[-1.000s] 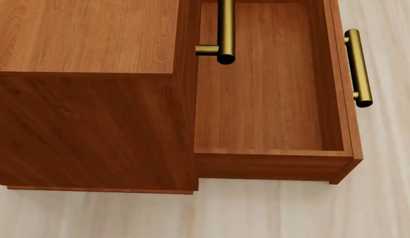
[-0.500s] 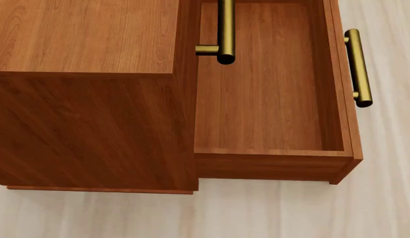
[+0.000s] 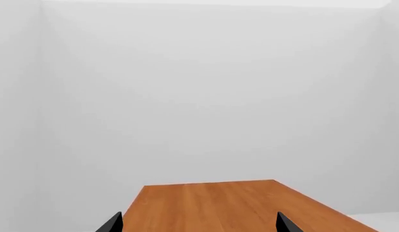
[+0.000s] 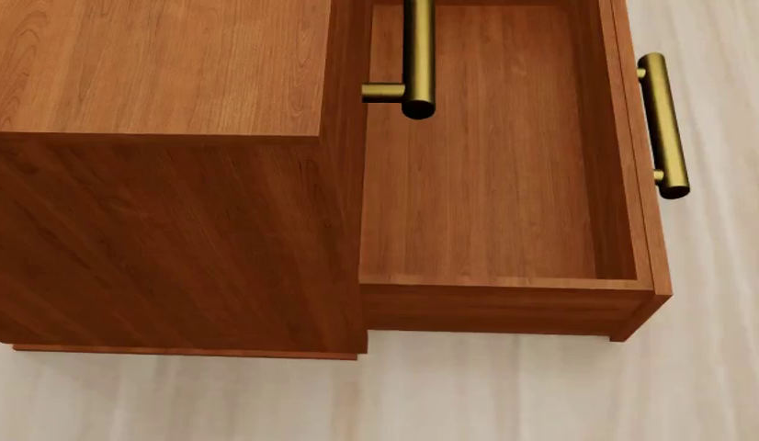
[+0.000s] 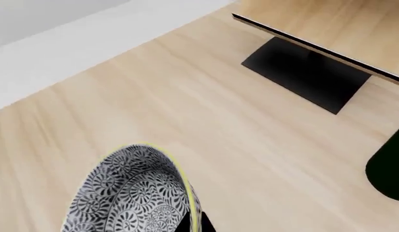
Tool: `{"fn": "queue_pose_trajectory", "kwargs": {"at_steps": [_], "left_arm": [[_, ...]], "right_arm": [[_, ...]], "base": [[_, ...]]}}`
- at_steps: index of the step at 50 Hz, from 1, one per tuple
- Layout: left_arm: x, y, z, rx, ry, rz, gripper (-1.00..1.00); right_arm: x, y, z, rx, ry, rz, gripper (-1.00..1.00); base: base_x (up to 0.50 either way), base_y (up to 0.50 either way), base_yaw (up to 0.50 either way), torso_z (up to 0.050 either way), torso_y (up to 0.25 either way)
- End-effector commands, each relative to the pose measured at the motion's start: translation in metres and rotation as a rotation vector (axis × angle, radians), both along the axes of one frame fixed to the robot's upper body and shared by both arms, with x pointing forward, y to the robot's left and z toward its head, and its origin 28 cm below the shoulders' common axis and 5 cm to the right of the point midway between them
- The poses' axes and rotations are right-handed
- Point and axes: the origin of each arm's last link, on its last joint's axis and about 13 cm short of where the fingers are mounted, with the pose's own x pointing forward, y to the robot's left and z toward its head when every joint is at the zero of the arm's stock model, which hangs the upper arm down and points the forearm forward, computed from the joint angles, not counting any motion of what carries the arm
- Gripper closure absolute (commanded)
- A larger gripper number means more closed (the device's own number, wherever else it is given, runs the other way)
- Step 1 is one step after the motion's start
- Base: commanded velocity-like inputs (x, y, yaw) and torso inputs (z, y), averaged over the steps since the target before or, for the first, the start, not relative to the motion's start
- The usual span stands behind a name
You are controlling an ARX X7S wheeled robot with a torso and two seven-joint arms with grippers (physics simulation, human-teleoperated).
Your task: Put the bowl in the bottom drawer of the cabinet.
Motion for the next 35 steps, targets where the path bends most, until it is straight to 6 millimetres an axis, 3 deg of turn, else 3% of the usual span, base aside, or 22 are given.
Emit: {"fn": "queue_pose_trajectory", "kwargs": {"at_steps": [1, 35], "left_arm": [[-0.001, 0.0, 0.0, 0.0, 0.0, 0.0, -1.0], [-0.002, -0.001, 0.002, 0.0, -0.005, -0.007, -1.0]], "right_arm": [[-0.001, 0.011, 0.019, -0.031, -0.068, 0.034, 1.0], [-0.014, 0.028, 0.065, -0.091, -0.199, 0.082, 1.0]], "base": [[0.0, 0.0, 0.0, 0.0, 0.0], [0.0, 0.0, 0.0, 0.0, 0.0]]}}
